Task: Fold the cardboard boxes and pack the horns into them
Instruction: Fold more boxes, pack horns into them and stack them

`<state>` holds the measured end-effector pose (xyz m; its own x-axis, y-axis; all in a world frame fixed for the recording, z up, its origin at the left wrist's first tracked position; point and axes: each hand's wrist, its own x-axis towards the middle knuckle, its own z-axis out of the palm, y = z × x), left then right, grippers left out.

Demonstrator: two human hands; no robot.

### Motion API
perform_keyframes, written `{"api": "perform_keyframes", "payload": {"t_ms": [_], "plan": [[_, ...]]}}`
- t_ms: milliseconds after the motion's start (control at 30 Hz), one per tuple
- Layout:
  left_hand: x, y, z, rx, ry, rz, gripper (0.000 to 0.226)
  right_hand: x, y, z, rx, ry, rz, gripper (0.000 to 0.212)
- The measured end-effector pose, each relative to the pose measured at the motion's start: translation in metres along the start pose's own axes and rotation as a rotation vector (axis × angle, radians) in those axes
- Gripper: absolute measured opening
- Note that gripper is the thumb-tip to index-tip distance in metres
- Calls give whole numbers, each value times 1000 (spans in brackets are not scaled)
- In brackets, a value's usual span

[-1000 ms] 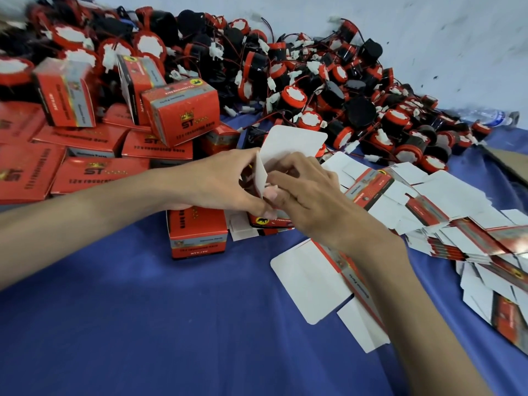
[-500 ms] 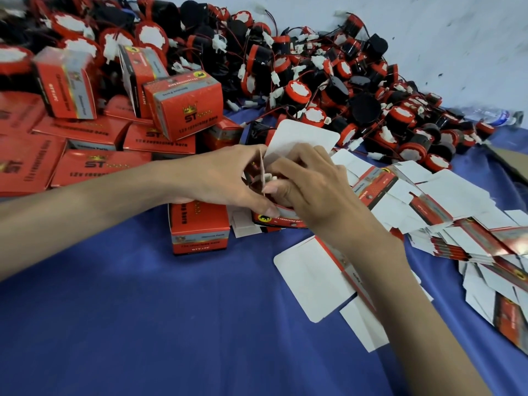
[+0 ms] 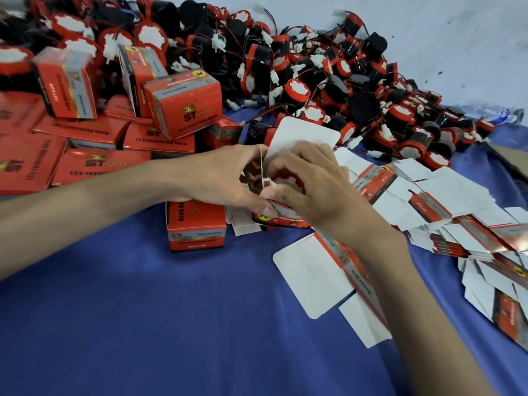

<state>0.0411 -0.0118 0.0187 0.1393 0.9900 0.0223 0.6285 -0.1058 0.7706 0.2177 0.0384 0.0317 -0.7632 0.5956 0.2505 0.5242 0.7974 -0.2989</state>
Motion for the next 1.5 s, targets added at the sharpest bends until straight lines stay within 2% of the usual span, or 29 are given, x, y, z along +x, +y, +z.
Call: {"api": "perform_keyframes", "payload": {"t_ms": [100, 267, 333, 400, 467, 533, 700, 767, 867, 933, 1100, 1200, 1267, 1333, 1433, 1500], "plan": [[0, 1, 0, 3, 2, -7, 49, 0, -4, 0, -20, -19, 7, 62], [1, 0, -1, 10, -10, -29, 48, 0, 3, -7, 82, -50, -36, 30], [-1, 3, -1, -91, -22, -44, 47, -2, 5, -11, 83, -118, -33, 23], [0, 9, 1, -200, 1, -72, 62, -4, 6, -11, 72, -159, -32, 16], [2, 13, 4, -133, 29, -89, 78, -5, 7, -13, 56, -174, -35, 13], [3, 14, 6, -5, 57, -90, 80, -8, 10, -16, 28, -178, -33, 25], [3, 11, 6, 58, 75, -94, 56, -11, 12, -22, -112, -50, -11, 47], [3, 9, 7, 104, 69, -81, 54, -8, 9, -24, -135, -81, -7, 49], [0, 15, 7, 156, 34, -96, 78, -6, 3, -23, -181, -152, -55, 46], [-2, 17, 6, 151, 30, -99, 83, -7, 2, -23, -247, -188, -74, 47], [-2, 15, 7, 104, 55, -88, 55, -6, 1, -19, -382, -243, -56, 53], [-2, 14, 6, 104, 60, -100, 52, -13, 8, -24, -453, -150, -56, 51], [-1, 13, 5, 108, 66, -99, 53, -14, 16, -32, -442, -90, -41, 47], [-1, 12, 5, 103, 67, -105, 54, -13, 20, -32, -363, -116, -28, 41], [-1, 13, 5, 116, 60, -96, 61, -10, 18, -24, -285, -224, -7, 56], [-3, 14, 5, 104, 56, -88, 72, -8, 17, -21, -258, -208, 10, 62]]}}
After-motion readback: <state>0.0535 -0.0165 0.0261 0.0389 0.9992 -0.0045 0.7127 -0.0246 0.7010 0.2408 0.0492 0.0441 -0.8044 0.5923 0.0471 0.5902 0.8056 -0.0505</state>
